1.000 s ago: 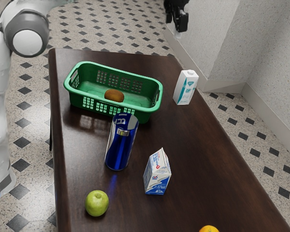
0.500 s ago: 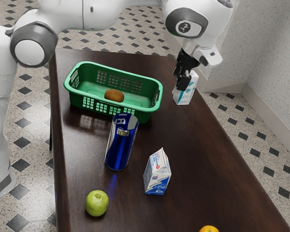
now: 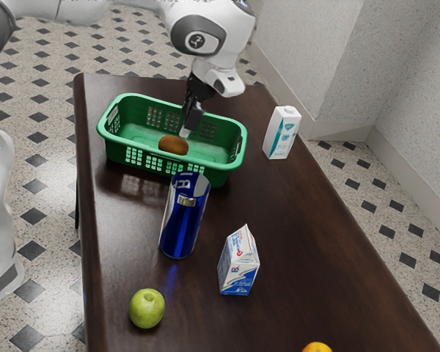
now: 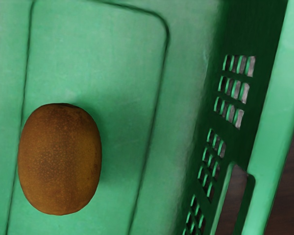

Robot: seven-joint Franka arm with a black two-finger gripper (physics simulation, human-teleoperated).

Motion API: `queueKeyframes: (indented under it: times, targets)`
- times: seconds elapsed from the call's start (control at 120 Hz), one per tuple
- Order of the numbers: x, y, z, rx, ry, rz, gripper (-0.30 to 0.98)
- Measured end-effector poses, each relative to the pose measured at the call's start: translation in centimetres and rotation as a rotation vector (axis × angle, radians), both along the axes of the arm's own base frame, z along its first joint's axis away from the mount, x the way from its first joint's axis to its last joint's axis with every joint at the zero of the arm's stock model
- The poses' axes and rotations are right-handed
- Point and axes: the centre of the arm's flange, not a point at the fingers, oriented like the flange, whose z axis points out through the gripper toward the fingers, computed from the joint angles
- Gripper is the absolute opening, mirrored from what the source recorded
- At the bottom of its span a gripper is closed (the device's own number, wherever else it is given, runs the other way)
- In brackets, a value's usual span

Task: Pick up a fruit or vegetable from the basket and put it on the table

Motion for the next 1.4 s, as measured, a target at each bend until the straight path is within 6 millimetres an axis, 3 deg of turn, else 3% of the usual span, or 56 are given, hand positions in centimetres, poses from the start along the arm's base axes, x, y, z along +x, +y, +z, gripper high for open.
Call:
queueKeyframes:
  times: [0.133,0.367,0.5,0.933,1.258,1.4]
  targets:
    - [-0.5,1.1,-3.0,-0.003,0.028,-0.01,0.69]
    - [-0.4,3.3,-2.7,0.07,-0.021,-0.073,0.69]
    - [-0.6,4.5,-4.9,0.069,-0.013,-0.102,0.69]
    - [-0.6,4.4,-8.2,0.055,-0.036,-0.182,0.69]
    - [-1.8,5.1,-8.0,0.04,-0.096,-0.199,0.69]
    - [-2.0,6.7,-8.0,0.041,-0.111,-0.18,0.69]
